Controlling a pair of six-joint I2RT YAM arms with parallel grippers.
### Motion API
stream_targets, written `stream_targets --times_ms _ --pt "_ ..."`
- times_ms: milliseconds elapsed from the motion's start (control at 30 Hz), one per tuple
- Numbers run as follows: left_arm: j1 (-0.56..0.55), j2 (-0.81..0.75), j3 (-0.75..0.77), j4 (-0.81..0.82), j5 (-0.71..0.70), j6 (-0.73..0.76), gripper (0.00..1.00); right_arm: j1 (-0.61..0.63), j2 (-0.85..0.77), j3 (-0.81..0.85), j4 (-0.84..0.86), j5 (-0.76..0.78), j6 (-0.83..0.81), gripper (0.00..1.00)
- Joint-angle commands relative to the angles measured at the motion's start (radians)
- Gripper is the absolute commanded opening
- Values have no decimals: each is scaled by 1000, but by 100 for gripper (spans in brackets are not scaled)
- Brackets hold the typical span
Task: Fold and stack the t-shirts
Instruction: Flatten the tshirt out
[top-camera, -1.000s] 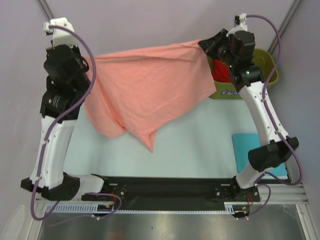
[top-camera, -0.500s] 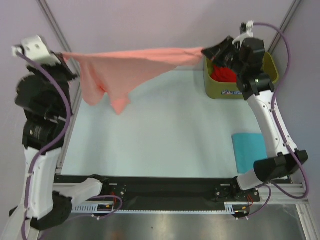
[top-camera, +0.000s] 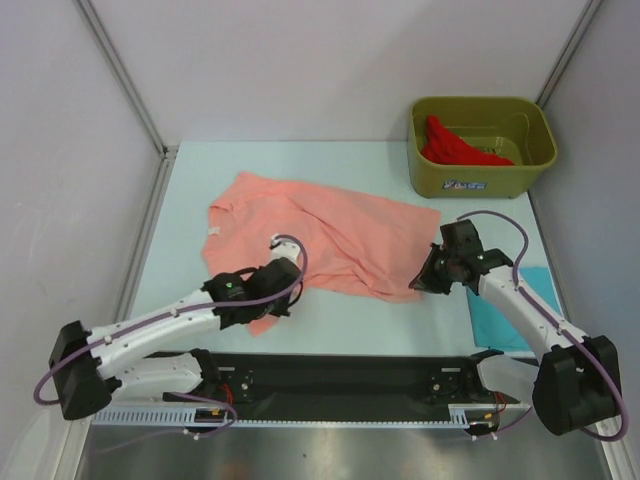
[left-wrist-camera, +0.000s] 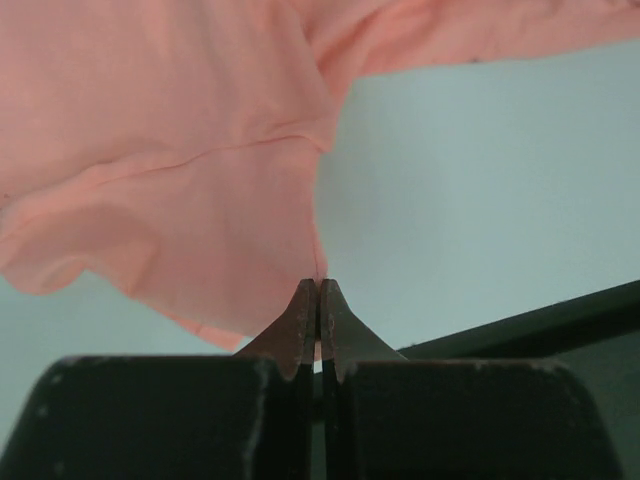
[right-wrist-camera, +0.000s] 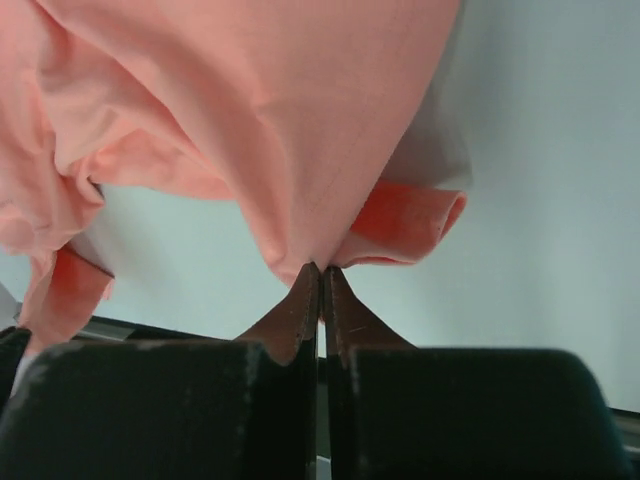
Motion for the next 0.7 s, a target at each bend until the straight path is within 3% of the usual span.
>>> stream_targets --times_ms 0,100,267,400,433,533,600,667 --pt "-63 152 56 53 43 -132 0 5 18 16 68 46 -23 3" --pt "-68 304 131 64 52 -83 1 -6 89 54 84 101 -72 7" --pt "-42 417 295 43 32 44 13 -83 219 178 82 143 -184 11" --pt "67 472 407 52 64 139 16 -115 308 264 72 155 -255 17" --pt "109 496 428 41 84 156 31 -116 325 278 59 158 -261 31" --pt "134 518 494 -14 36 187 86 -116 356 315 3 175 -283 57" --pt "134 448 490 -52 31 141 88 -115 332 314 -48 193 -292 63" --pt "134 324 406 -98 87 41 82 -116 277 298 -89 201 -307 65"
